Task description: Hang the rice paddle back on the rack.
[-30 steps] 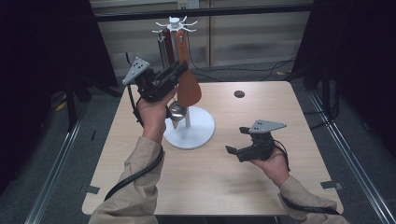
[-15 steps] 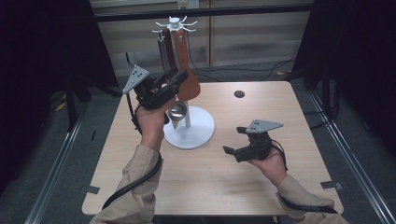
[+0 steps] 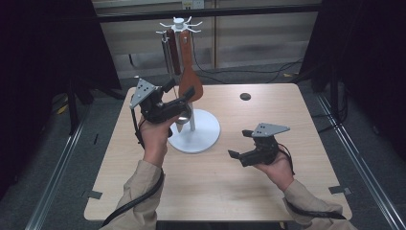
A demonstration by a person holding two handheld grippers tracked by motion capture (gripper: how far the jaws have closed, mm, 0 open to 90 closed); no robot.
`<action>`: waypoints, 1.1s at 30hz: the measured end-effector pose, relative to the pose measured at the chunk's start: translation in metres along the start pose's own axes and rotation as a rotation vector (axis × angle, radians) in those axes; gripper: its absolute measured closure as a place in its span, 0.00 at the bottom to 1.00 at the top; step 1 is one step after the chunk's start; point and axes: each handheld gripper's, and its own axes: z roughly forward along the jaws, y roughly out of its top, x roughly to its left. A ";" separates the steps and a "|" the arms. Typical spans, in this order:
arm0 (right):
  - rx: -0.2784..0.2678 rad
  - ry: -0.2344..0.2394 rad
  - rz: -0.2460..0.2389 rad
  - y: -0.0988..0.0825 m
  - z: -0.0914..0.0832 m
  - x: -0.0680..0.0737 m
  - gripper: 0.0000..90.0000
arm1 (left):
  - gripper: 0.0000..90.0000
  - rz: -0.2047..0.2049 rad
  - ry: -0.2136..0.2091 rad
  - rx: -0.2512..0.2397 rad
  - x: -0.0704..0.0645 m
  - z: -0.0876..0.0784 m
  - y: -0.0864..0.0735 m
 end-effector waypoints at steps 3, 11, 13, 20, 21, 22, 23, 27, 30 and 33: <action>-0.007 -0.004 -0.002 0.000 -0.001 -0.001 0.08 | 0.19 0.018 0.010 0.025 -0.002 -0.002 -0.006; -0.012 -0.001 0.002 0.000 -0.003 -0.002 0.08 | 0.10 0.027 -0.003 0.045 -0.008 -0.005 -0.020; -0.011 -0.006 0.002 0.001 -0.003 -0.002 0.08 | 0.09 0.035 -0.015 0.055 -0.008 -0.007 -0.022; -0.018 0.002 -0.003 0.001 -0.004 -0.002 0.07 | 0.06 0.032 -0.026 0.068 -0.012 -0.011 -0.035; -0.019 0.002 -0.004 0.001 -0.004 -0.002 0.07 | 0.06 0.044 -0.035 0.075 -0.013 -0.012 -0.037; -0.019 0.002 -0.003 0.001 -0.004 -0.002 0.07 | 0.06 0.039 -0.040 0.078 -0.013 -0.013 -0.039; -0.019 0.002 -0.004 0.001 -0.004 -0.002 0.07 | 0.05 0.029 -0.042 0.077 -0.015 -0.013 -0.041; -0.009 0.005 -0.018 0.000 -0.003 -0.001 0.07 | 0.05 0.026 -0.052 0.091 -0.017 -0.015 -0.047; -0.010 0.005 -0.018 0.000 -0.003 -0.001 0.07 | 0.05 0.022 -0.060 0.101 -0.021 -0.016 -0.052; -0.013 0.003 -0.015 0.000 -0.004 -0.002 0.07 | 0.05 0.028 -0.069 0.113 -0.023 -0.017 -0.055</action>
